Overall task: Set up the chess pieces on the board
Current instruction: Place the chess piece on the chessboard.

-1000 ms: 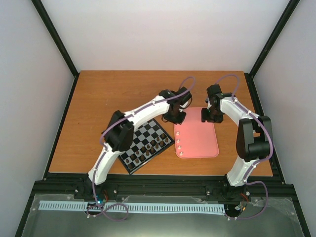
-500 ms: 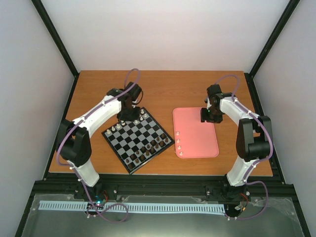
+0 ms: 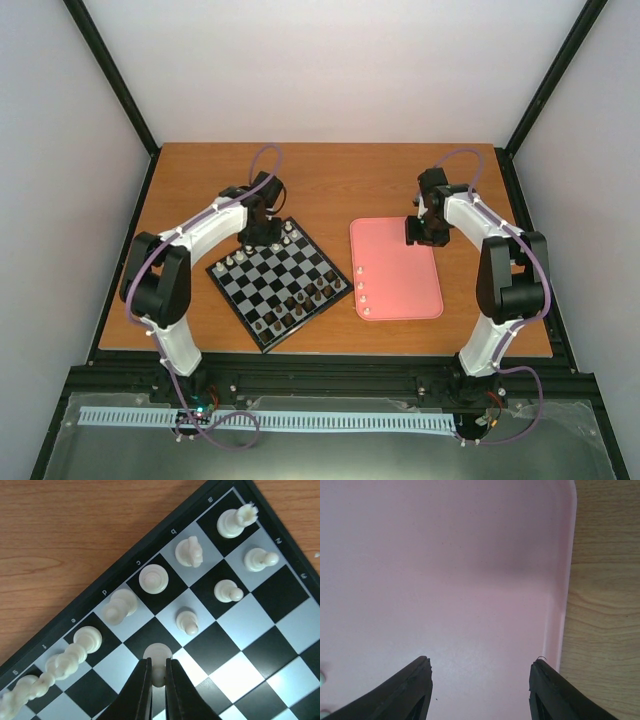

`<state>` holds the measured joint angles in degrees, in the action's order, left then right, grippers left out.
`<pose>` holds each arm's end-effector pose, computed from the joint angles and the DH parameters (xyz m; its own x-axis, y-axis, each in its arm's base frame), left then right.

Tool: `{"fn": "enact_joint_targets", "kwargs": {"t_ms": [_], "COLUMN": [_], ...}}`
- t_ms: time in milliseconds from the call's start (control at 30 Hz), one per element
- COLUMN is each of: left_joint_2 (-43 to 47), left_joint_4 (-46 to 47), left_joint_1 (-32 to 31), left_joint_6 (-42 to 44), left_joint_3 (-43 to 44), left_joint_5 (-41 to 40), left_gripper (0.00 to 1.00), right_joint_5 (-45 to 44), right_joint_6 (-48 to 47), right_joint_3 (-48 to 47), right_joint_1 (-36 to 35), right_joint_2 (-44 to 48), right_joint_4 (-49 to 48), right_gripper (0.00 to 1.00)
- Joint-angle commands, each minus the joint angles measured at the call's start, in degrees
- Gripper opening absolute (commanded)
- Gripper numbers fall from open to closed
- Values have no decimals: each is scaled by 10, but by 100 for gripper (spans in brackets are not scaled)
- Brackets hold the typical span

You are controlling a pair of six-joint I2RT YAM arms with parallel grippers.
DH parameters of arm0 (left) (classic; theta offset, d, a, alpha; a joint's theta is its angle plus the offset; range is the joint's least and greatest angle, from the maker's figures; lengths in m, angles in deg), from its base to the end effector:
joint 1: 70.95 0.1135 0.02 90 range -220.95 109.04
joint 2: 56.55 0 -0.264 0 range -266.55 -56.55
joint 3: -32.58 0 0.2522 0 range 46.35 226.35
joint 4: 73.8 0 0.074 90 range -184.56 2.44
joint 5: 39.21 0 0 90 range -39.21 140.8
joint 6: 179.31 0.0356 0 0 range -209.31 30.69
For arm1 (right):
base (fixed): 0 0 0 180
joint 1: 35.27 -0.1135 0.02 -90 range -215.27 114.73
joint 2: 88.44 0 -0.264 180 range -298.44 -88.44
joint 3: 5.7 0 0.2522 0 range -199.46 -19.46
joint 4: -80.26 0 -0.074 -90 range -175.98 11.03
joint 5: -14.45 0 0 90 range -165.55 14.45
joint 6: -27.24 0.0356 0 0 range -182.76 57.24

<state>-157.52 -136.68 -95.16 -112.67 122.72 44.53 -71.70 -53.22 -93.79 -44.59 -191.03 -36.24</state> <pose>0.3196 -0.1394 0.2203 -0.9542 -0.0031 -0.2990 0.0015 0.9999 -0.0151 0.3395 0.0581 0.2009 -0.9809 0.0066 -0.1942 -0.0130 0.9950 0.0992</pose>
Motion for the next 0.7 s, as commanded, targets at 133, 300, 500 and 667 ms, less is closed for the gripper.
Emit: {"fn": "enact_joint_targets", "kwargs": {"t_ms": [133,300,500,667], "left_joint_2": [-30,-53,-66,-71], "left_joint_4": [28,27,24,25], "left_joint_1": [6,10,12,13], "left_joint_6": [1,2,8,8], "left_joint_3": [-4,-6,-1,-4], "left_joint_5": [-10,-12,-13,-14], "left_gripper": [1,1,1,1], "right_joint_5": [-2,0,1,3], "right_joint_6": [-8,-8,-9,-8], "right_joint_3": [-16,-18,-24,-24], "right_joint_1": [4,4,5,4], "right_joint_2": [-9,-16,-22,-24], "right_joint_4": [10,11,12,11], "right_gripper": [54,54,54,54]}}
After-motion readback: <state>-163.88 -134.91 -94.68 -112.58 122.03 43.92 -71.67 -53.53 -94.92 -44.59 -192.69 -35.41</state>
